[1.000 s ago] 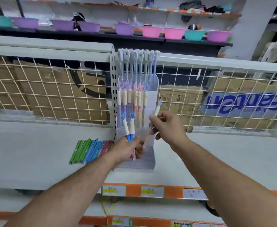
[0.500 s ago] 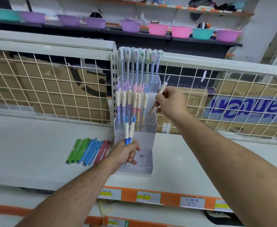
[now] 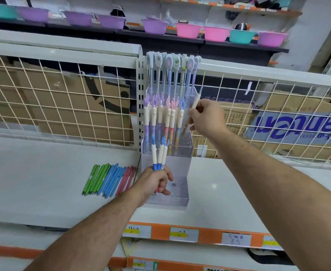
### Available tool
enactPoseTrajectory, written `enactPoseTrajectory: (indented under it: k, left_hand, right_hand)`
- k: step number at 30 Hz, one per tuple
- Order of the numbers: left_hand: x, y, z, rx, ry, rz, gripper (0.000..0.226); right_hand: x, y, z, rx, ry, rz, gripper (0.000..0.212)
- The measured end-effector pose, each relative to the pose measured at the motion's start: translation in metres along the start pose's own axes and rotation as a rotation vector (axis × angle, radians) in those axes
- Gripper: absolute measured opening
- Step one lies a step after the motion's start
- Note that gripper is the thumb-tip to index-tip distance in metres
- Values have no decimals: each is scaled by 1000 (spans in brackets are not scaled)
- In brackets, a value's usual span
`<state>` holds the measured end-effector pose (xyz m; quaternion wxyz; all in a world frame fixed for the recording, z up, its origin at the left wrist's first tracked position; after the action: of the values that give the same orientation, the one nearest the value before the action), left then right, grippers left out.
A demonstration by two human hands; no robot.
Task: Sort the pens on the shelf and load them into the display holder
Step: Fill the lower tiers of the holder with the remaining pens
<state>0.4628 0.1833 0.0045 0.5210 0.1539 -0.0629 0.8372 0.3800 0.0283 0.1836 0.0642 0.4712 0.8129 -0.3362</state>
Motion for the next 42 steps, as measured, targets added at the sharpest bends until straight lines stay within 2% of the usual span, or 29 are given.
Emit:
enactPoseTrajectory:
  k: [4,11,19,25,33,37,38,42]
  left_hand:
    - [-1,0,-1,1,2,-15,26]
    - [-3,-1,-3,1,8,-32,22]
    - [-7,-2,-5,15,-2,-42,21]
    - [-6,-2,-5,8,-1,-47,22]
    - [-6,-3,-5,-6,-16,-43,22]
    - [-4,-2,-4,0,-14,-50,21]
    - [-3,-2,-3,-1,-15,-49,20]
    - [-2,1,-1,14,-30,-62,24]
  right_hand:
    - [3,5,-1,37,-22,-26,7]
    - [8,-3,-5,27,-101,59,15]
    - [11,2,-4,70,-82,6,14]
    - [20,17,6,213,-67,-134,14]
    - [22,19,12,308,-81,-117,10]
    - [46,10,16,211,-47,59,2]
    - [54,12,16,192,-45,69,7]
    - [86,44,19,-1,10,-154,15]
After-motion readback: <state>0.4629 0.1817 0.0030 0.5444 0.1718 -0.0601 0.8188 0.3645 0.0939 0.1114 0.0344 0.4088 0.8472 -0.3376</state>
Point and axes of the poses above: each hand's wrist, its own x-axis away from the middle knuckle, its own y-axis out of the palm, z = x × y, the point moved 6 cm from there along -x, towards the middle knuckle, and after that the axes turned 10 degrees about -y, right-handed, at the moved point
